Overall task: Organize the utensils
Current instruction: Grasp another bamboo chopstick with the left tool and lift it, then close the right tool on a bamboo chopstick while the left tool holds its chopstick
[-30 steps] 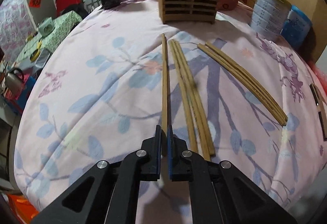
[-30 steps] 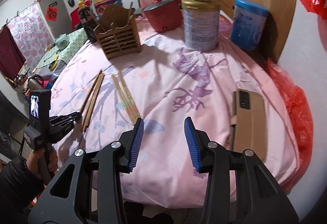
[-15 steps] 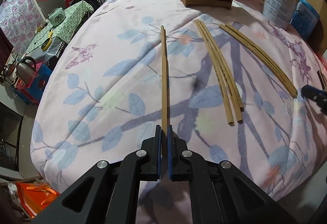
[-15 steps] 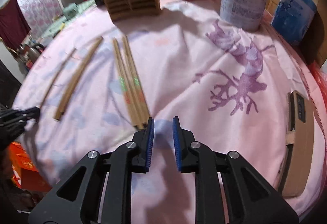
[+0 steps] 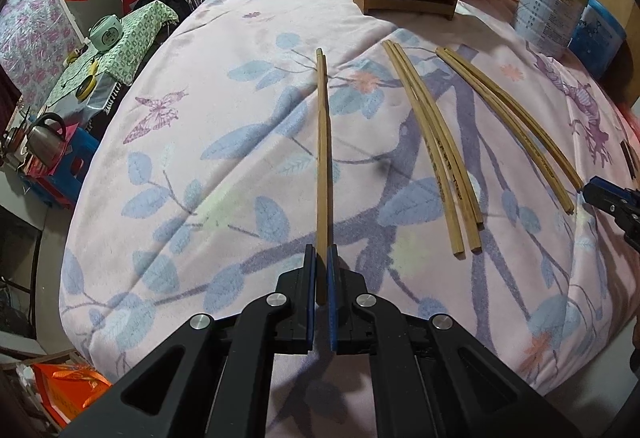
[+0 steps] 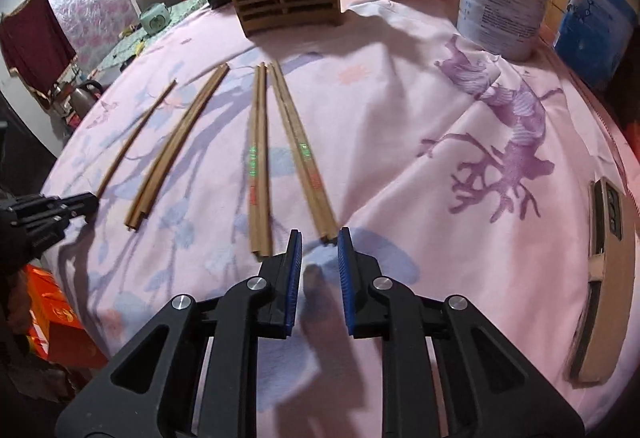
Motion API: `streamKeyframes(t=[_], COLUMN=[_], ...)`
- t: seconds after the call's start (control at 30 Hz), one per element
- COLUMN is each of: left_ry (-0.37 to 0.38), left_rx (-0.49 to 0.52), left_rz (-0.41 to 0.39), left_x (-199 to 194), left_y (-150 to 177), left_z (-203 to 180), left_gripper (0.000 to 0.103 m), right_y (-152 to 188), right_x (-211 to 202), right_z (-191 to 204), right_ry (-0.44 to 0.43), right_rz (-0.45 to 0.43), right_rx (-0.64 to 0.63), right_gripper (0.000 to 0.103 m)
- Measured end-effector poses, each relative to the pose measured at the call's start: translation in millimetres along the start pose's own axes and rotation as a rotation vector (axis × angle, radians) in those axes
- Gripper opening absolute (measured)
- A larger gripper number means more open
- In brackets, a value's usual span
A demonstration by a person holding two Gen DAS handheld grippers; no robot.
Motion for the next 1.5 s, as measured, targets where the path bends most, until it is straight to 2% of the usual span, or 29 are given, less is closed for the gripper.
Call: streamKeyframes(t=[0.13, 0.27, 0.3, 0.37, 0.57, 0.67, 0.9, 1.0, 1.2, 1.3, 1.5], left_ry=[0.0, 0.002, 0.002, 0.003, 0.006, -0.002, -0.003, -0.005, -0.005, 0.023, 0.033], left_rx=[0.008, 0.011, 0.011, 0.008, 0.003, 0.007, 0.008, 0.01, 0.009, 0.001, 0.014], left_rz=[0.0, -0.001, -0.002, -0.001, -0.001, -0.005, -0.006, -0.007, -0.007, 0.003, -0.076], left_x=[1, 2, 2, 2, 3, 3, 3, 3, 3, 0, -33], left_y=[-1, -3, -3, -3, -4, -4, -3, -3, -3, -4, -21], left_z=[0, -1, -1, 0, 1, 0, 0, 0, 0, 2, 7], left_gripper=[0.006, 0.006, 0.006, 0.006, 0.007, 0.007, 0.007, 0.007, 0.007, 0.006, 0.006], right_y=[-1, 3, 5, 6, 3, 3, 11, 8, 10, 7, -21], right_x=[6, 10, 10, 5, -2, 0, 9, 12, 13, 0, -45], right_z=[-6, 12, 18, 18, 4, 6, 25, 27, 33, 25, 19], right_ry=[0.001, -0.034, -0.082, -0.123, -0.067, -0.073, -0.019, -0.026, -0.012, -0.007, -0.002], right_rz=[-0.006, 0.019, 0.035, 0.029, 0.002, 0.006, 0.008, -0.002, -0.017, -0.047, -0.149], right_rx=[0.021, -0.024, -0.036, 0.002, 0.027, 0.017, -0.094, -0.095, -0.134, -0.087, -0.051], right_gripper=[0.02, 0.02, 0.018, 0.017, 0.017, 0.017, 0.017, 0.01, 0.006, 0.006, 0.007])
Point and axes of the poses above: each gripper's, at about its wrist camera, not at the fingertips, and x roughly the way its jaws point, z to its left, y to its underside, the point moved 2 cm from there along x, roughly the way its jaws point, and after that the axes turned 7 degrees about -y, right-handed, at the moved point
